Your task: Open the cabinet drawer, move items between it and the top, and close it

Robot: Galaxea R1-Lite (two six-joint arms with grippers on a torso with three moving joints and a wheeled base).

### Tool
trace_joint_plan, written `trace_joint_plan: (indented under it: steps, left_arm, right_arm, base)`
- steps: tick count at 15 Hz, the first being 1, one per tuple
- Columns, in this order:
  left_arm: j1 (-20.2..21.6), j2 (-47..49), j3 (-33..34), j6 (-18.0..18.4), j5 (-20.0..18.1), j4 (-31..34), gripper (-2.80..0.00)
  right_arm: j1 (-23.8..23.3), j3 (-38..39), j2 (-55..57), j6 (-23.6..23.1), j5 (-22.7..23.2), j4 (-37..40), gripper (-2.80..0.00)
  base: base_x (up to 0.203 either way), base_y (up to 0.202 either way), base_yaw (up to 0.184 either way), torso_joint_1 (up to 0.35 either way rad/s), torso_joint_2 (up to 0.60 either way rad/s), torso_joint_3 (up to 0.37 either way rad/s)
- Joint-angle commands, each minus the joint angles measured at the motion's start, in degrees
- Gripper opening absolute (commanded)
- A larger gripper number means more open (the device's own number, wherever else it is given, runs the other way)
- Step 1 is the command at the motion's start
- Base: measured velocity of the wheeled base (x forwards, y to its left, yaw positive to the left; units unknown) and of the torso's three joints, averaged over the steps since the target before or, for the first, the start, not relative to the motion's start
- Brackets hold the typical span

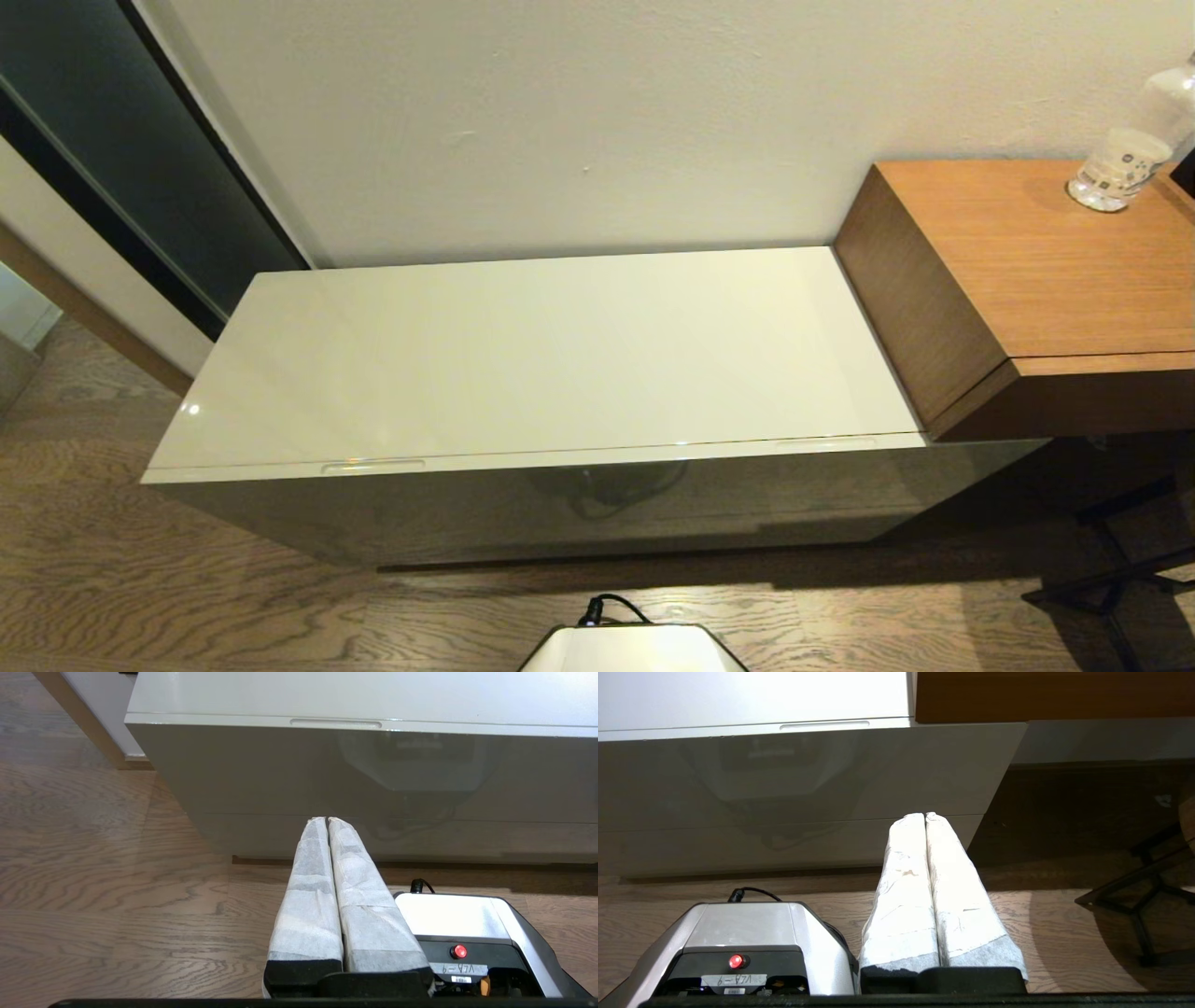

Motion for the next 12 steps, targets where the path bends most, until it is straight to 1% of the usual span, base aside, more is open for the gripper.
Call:
trace_joint_plan:
  steps: [1,5,7,8,9,10,11,12]
  left_arm:
    - [0.0,0.1,0.0,0.0,0.1,0.0,-2.8]
    - [0.0,0.1,0.0,0.0,0.1,-0.2,-2.8]
    - [0.0,0.1,-0.2,0.9,0.1,-0.1,-2.8]
    - [0.0,0.2,0.0,2.1,-0.1,0.1,-2.8]
    - [0.0,0.1,0.7,6.4,-0.5,-0.1,-2.8]
    - [0.0,0.1,1.3,11.1,-1.8,-0.7,-2.8]
    - [0.0,0.1,2.0,11.8,-3.0,-2.5,-2.8]
    - [0.0,0.1,2.6,11.4,-2.9,-3.6,-2.8]
  right_arm:
    - [0.0,0.2,0.1,0.0,0.0,0.0,-2.8]
    - [0.0,0.2,0.1,0.2,-0.1,0.0,-2.8]
    - [0.0,0.2,0.1,0.1,0.0,0.0,-2.8]
    - [0.0,0.2,0.1,0.1,0.0,-0.2,-2.8]
    - [0.0,0.1,0.1,0.2,0.0,-0.2,-2.8]
    - [0.0,0.1,0.1,0.6,-0.1,-0.2,-2.8]
    - [0.0,0.2,0.1,1.1,-0.1,-0.1,-2.8]
    - [0.0,0.2,0.1,1.2,-0.1,-0.1,-2.8]
  base:
    - [0.0,0.0,0.0,0.0,0.0,0.0]
    - [0.0,0.0,0.0,0.0,0.0,0.0]
    - [0.0,0.0,0.0,0.0,0.0,0.0]
    - [0.0,0.0,0.0,0.0,0.0,0.0]
    - [0.0,0.0,0.0,0.0,0.0,0.0]
    - [0.0,0.0,0.0,0.0,0.0,0.0]
    - [0.0,0.0,0.0,0.0,0.0,0.0]
    - [0.0,0.0,0.0,0.0,0.0,0.0]
